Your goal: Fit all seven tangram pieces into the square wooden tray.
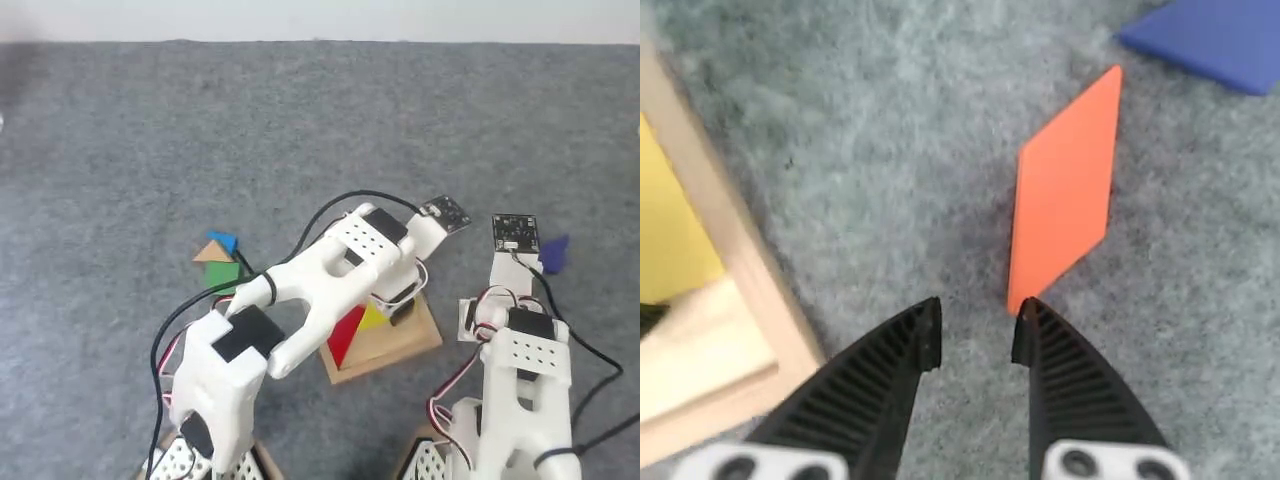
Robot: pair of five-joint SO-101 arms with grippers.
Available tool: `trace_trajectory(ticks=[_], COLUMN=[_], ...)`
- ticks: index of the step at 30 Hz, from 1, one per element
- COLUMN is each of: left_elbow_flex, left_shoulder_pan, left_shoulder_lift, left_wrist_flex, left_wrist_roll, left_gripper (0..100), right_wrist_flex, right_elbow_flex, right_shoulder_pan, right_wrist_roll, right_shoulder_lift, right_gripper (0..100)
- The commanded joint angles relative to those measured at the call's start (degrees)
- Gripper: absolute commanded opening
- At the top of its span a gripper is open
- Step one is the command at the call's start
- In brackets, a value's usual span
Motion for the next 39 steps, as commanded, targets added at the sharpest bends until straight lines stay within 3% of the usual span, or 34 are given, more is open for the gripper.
trace_trajectory(ticks=[1,7,14,21,29,35,39], left_elbow_flex=[-2.68,-9.98,-7.96,-9.8,-21.49,-24.31,-20.35], left_shoulder_pan=[-0.35,-0.35,-1.76,-6.59,-11.6,-13.98,-12.4], left_shoulder_lift=[1.41,1.58,1.58,1.41,1.41,2.02,2.02], left_wrist_flex=[0.44,5.63,-5.54,-5.71,2.99,4.13,1.05], left_wrist_roll=[-2.02,-2.2,-1.14,-4.13,-6.77,-7.12,-2.73], left_gripper=[1,1,1,2,2,3,20], right_wrist_flex=[-1.01,-1.01,-1.01,-1.01,-0.92,-0.92,-0.92], right_elbow_flex=[-0.35,-0.35,-0.35,-0.26,-0.26,-0.26,-0.26], right_shoulder_pan=[0.92,0.92,0.92,0.92,0.84,0.84,0.84], right_wrist_roll=[-0.53,-0.53,-0.53,-0.53,-0.53,-0.53,-0.53], right_shoulder_lift=[-1.45,-1.45,-1.45,-1.45,-1.45,-1.45,-1.45], right_gripper=[13.8,13.8,13.8,13.8,13.8,13.8,13.8])
